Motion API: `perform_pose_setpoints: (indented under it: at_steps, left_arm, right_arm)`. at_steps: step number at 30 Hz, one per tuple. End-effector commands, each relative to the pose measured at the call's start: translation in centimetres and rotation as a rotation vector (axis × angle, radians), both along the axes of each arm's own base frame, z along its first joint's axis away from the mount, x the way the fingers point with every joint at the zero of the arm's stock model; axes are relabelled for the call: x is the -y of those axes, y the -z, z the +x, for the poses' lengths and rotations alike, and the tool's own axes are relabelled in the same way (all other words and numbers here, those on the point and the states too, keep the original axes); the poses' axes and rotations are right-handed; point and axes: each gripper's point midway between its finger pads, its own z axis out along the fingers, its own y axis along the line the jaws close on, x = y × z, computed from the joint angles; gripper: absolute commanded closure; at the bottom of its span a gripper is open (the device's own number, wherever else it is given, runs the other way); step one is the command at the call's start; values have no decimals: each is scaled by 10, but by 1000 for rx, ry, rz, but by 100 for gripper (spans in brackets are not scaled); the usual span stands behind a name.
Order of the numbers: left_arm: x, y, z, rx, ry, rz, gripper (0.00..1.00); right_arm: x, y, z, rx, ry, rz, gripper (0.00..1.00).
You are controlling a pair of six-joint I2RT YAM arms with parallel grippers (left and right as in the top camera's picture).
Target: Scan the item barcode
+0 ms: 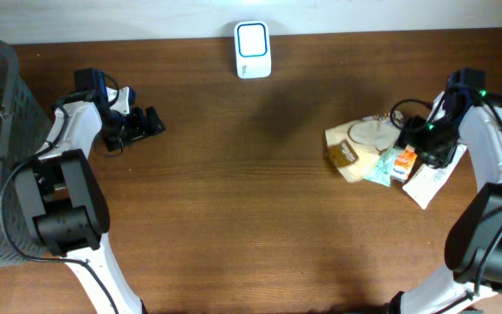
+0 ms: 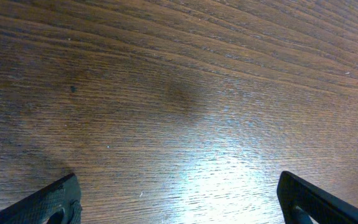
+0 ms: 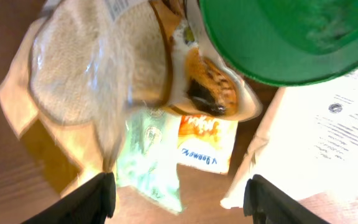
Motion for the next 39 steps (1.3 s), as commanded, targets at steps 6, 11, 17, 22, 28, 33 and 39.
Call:
perform_pose_setpoints:
  at_steps: [6, 11, 17, 22, 28, 33, 39]
  left_arm:
    - [-8, 22, -13, -64, -10, 24, 1]
    - [-8, 22, -13, -64, -10, 24, 1]
    - [-8, 22, -13, -64, -9, 24, 1]
    - [-8, 22, -13, -64, -9, 24, 1]
    - [-8, 22, -13, -64, -9, 24, 1]
    - [-8, 22, -13, -64, -9, 24, 1]
    - [-8, 22, -13, -64, -10, 24, 1]
  right_arm:
    - [-44, -180, -14, 339, -163, -55, 32]
    - [-68, -237, -66, 463, -206, -77, 13]
    - [-86, -272, -147, 548, -213, -77, 2]
    - [-89, -288, -184, 631, -216, -121, 2]
    - [-84, -292, -218, 662, -251, -228, 2]
    - [-78, -288, -228, 709, -227, -281, 2]
    - [-80, -270, -183, 1034, -249, -346, 2]
